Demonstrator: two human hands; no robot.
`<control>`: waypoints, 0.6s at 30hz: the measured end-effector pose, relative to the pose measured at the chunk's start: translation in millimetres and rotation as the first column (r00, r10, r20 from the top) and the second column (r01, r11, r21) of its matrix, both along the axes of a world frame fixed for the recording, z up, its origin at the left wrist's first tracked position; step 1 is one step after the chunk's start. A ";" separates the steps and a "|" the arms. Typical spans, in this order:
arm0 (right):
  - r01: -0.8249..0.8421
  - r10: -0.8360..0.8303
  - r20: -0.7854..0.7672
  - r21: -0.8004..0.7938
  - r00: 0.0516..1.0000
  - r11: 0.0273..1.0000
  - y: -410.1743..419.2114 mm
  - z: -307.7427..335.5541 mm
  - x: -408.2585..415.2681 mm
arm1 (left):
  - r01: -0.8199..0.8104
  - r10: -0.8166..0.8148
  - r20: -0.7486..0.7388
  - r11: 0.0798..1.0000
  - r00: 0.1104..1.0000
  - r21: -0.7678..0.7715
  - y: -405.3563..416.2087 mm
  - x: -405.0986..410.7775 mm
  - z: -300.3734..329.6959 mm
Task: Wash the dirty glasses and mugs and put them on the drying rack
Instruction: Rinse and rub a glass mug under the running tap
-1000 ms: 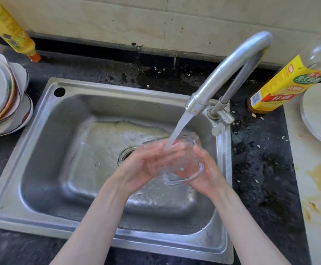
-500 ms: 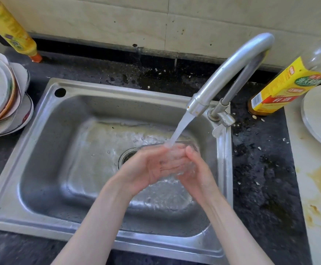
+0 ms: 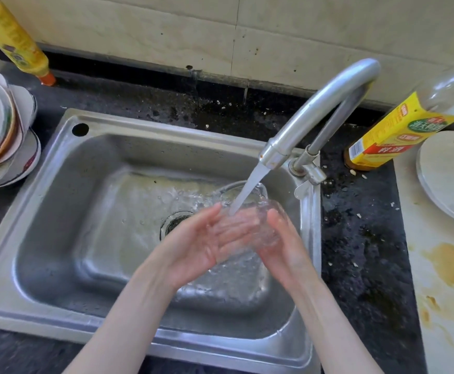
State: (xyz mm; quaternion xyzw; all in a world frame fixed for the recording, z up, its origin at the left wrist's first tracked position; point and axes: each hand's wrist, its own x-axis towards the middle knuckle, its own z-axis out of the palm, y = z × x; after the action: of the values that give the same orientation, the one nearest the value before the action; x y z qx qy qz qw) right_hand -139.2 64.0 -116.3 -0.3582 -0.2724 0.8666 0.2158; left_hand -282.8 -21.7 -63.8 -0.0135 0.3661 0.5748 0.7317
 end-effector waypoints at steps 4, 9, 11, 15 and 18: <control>-0.097 0.077 0.209 0.086 0.975 0.992 3.8 4.7 7.4 | 0.012 -0.013 -0.115 1.000 0.993 -0.008 1.3 5.5 -10.5; 0.127 -0.046 0.221 -0.366 0.974 0.922 0.4 3.3 6.2 | 0.281 -0.228 -0.752 0.958 0.619 -0.059 5.1 4.6 -15.7; 0.129 -0.054 0.194 -0.401 0.980 0.907 3.1 4.5 6.1 | 0.358 -0.254 -0.819 0.931 0.514 -0.064 7.1 8.1 -15.1; 0.069 -0.044 0.135 -0.186 0.990 0.980 5.9 2.1 13.3 | 0.467 -0.333 -0.630 0.883 0.701 0.052 3.1 -3.4 -13.8; -0.078 0.065 0.113 0.115 0.992 0.990 11.9 4.3 18.9 | 0.295 -0.262 -0.153 0.916 0.953 0.270 0.1 -6.1 -12.5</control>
State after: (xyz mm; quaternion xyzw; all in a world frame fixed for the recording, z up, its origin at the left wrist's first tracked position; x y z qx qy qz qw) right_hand -120.4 76.0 -112.0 -0.3814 -0.3474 0.8352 0.1905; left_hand -288.9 -21.6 -76.3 0.1790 0.3173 0.5118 0.7781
